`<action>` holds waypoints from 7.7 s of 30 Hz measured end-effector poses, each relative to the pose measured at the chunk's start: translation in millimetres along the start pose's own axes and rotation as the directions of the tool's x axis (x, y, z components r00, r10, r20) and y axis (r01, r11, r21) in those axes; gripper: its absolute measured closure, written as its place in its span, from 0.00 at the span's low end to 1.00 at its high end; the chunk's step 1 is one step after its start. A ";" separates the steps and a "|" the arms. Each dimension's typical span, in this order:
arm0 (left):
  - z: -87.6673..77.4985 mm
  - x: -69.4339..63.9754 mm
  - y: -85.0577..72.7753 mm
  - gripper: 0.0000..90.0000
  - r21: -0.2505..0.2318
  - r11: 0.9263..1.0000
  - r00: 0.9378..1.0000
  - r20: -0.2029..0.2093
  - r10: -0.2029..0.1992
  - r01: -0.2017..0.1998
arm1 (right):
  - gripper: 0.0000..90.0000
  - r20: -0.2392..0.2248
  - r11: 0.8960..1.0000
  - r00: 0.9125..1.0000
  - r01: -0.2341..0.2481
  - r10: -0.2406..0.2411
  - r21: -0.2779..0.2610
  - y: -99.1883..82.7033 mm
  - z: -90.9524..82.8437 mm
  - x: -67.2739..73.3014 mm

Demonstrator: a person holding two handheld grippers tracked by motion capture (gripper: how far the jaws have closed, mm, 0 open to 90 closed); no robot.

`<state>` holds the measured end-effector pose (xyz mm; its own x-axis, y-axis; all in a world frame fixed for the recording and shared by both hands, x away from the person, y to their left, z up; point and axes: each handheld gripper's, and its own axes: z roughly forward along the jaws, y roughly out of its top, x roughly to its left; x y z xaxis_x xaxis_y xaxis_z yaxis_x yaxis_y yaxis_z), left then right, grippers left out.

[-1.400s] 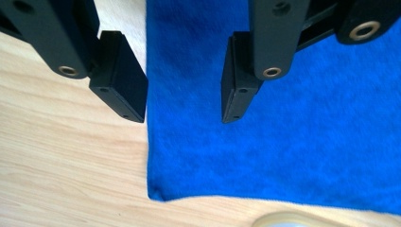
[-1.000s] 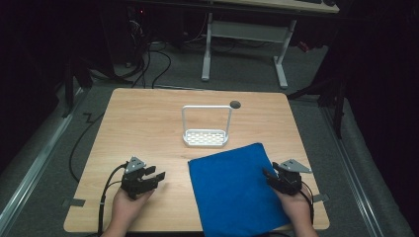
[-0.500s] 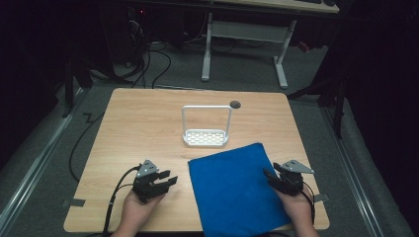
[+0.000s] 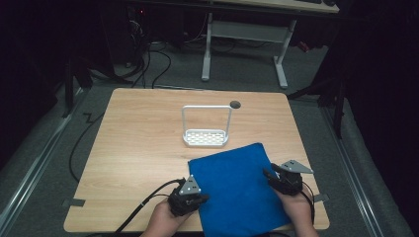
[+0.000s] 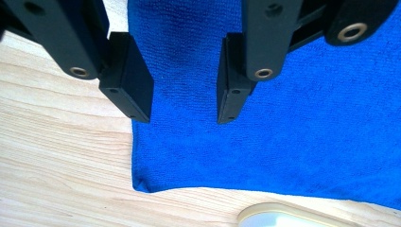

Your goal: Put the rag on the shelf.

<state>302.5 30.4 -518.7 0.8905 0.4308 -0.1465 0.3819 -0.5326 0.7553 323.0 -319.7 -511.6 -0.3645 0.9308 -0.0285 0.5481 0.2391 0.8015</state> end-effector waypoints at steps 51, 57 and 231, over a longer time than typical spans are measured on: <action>-72.2 73.7 -60.6 0.99 -0.004 0.963 0.951 -0.154 -0.267 0.269 | 0.95 -0.199 0.973 0.965 0.199 -0.173 0.118 13.4 38.0 51.5; -72.4 71.4 -58.6 0.94 0.006 0.967 0.956 -0.152 -0.251 0.254 | 0.91 -0.213 0.975 0.964 0.189 -0.161 0.120 14.5 39.4 50.2; -203.7 69.0 112.6 0.98 -0.615 0.752 0.910 -0.412 -0.050 -0.237 | 0.98 -0.099 0.772 0.987 0.037 -0.128 -0.634 165.8 -100.4 57.4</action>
<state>356.6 148.5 -313.6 0.6896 0.7184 0.0920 -0.0760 -0.0545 0.9956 317.4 -254.4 -320.4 -0.5044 0.8605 -0.0721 -0.0677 0.0438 0.9967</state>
